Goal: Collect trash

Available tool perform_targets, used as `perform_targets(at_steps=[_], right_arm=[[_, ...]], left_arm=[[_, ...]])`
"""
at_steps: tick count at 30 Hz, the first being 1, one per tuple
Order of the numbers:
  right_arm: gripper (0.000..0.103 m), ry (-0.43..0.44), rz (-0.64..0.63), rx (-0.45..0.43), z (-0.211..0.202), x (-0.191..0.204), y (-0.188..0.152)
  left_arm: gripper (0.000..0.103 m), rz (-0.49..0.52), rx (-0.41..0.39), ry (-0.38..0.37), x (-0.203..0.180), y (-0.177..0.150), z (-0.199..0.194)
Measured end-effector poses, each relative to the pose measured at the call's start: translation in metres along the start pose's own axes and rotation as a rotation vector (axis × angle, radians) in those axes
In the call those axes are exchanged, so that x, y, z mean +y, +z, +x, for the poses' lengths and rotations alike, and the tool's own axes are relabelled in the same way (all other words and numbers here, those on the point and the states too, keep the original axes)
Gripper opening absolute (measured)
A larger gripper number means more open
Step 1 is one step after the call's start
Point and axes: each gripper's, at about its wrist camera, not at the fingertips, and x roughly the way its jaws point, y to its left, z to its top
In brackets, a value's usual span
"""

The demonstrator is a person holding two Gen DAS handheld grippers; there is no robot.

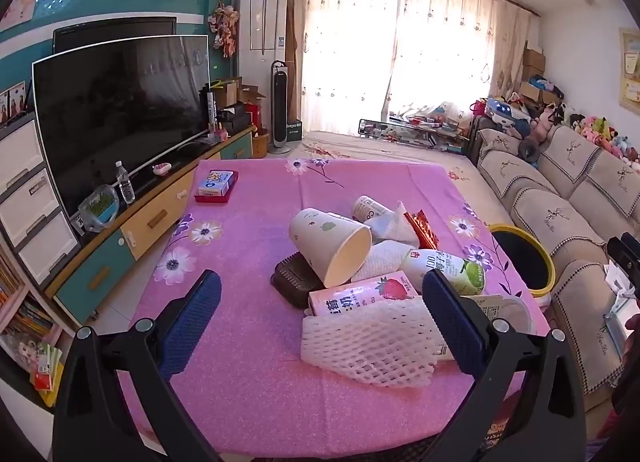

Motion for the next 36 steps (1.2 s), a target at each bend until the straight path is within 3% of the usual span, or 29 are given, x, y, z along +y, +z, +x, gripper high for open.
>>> perform_targets(at_steps=[2,7,9,36], right_arm=[[0.097,0.004,0.004,0.003,0.000,0.000,0.000],[0.097,0.008,-0.004,0.006,0.001,-0.001,-0.002],[0.097,-0.006,-0.004,0.012,0.003,0.005,-0.002],[0.097,0.001,0.009,0.022,0.005,0.000,-0.001]], left_arm=[[0.099,0.012,-0.043,0.013,-0.005,-0.003,-0.005],[0.099,0.014,-0.065,0.016,-0.012,-0.002,-0.012],[0.099,-0.009,-0.071,0.001,0.001,-0.004,-0.013],[0.099,-0.024,-0.059,0.005,0.008,-0.004,-0.010]])
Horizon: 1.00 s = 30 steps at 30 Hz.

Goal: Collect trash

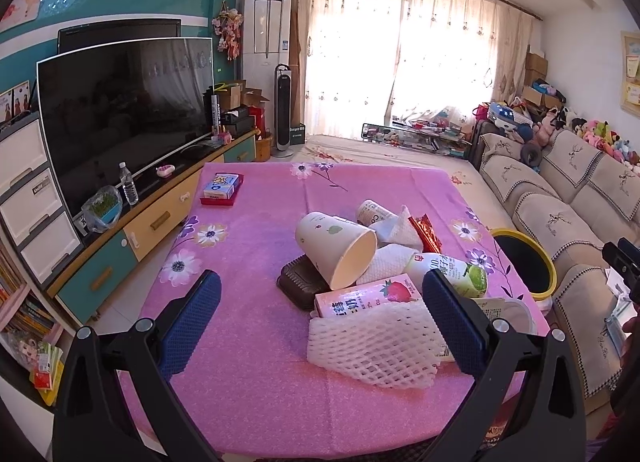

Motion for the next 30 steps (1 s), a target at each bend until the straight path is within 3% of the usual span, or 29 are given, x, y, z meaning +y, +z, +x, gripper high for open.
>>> perform_targets(at_steps=[30], right_arm=[[0.097,0.001,0.005,0.018,0.011,0.008,-0.003]], left_arm=[[0.099,-0.003,0.025,-0.001,0.001,-0.005,0.005]])
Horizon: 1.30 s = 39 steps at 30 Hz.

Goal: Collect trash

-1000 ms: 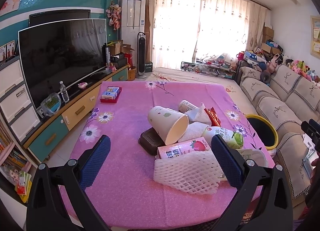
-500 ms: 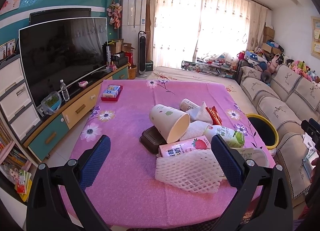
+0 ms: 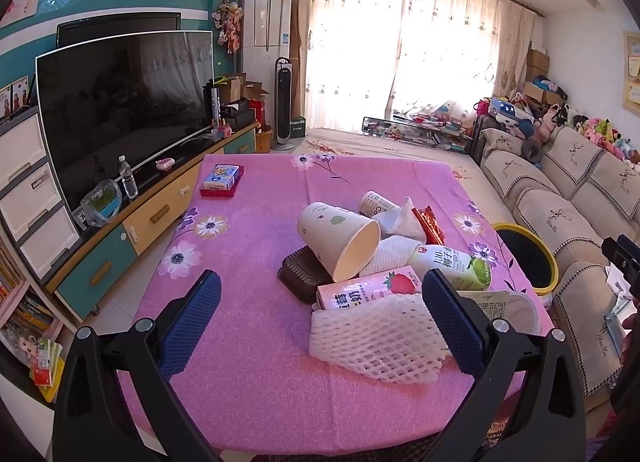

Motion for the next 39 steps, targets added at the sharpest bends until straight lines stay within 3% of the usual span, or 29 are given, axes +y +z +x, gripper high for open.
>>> perform_targets(at_steps=[32,39], right_arm=[[0.097,0.000,0.000,0.005,0.001,-0.001,-0.001],[0.097,0.050,0.025,0.069,0.024,-0.013,-0.004]], left_arm=[[0.099,0.005,0.017,-0.002,0.000,-0.002,0.009],[0.099,0.005,0.027,0.007,-0.001,-0.002,0.013]])
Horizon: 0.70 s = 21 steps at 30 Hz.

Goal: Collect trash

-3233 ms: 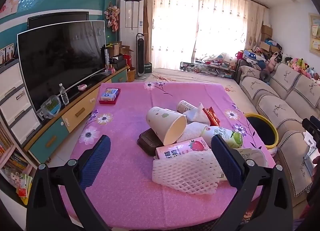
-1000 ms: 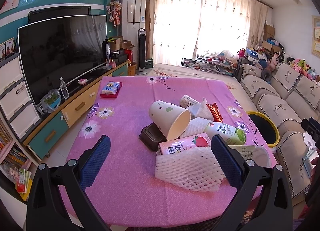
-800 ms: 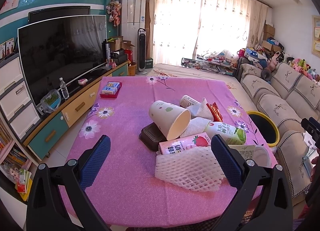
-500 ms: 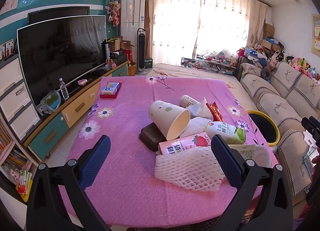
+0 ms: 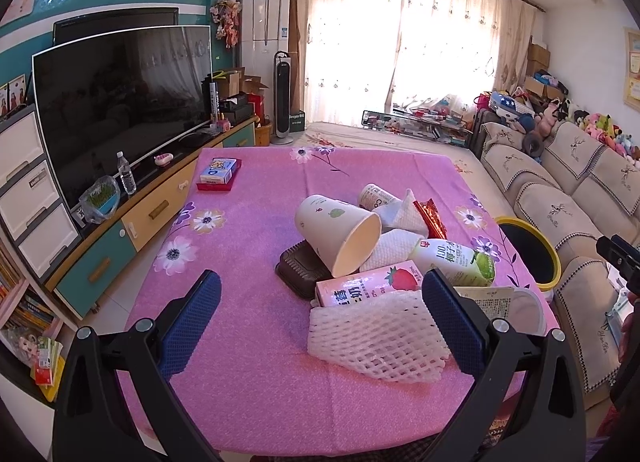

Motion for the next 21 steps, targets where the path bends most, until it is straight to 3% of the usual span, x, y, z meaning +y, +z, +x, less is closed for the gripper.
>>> perform_targets(at_steps=[3,7,11,15,21], right_arm=[[0.097,0.018,-0.018,0.042,0.019,-0.001,0.004],[0.097,0.168,-0.044,0.154,0.056,0.003,0.013],[0.096,0.274,-0.176,0.231,0.089,0.023,0.021],[0.087,0.335,-0.309,0.317,0.121,0.046,0.020],[0.082,0.414,-0.458,0.450,0.164,0.071,0.010]], left_arm=[[0.099,0.011,0.020,0.030,-0.002,0.001,0.007],[0.099,0.008,0.033,0.010,-0.005,0.002,0.014],[0.099,0.008,0.025,-0.002,-0.009,0.003,0.020],[0.099,-0.006,0.025,-0.020,-0.011,0.004,0.026],[0.099,-0.011,0.040,0.001,-0.011,0.009,0.039]])
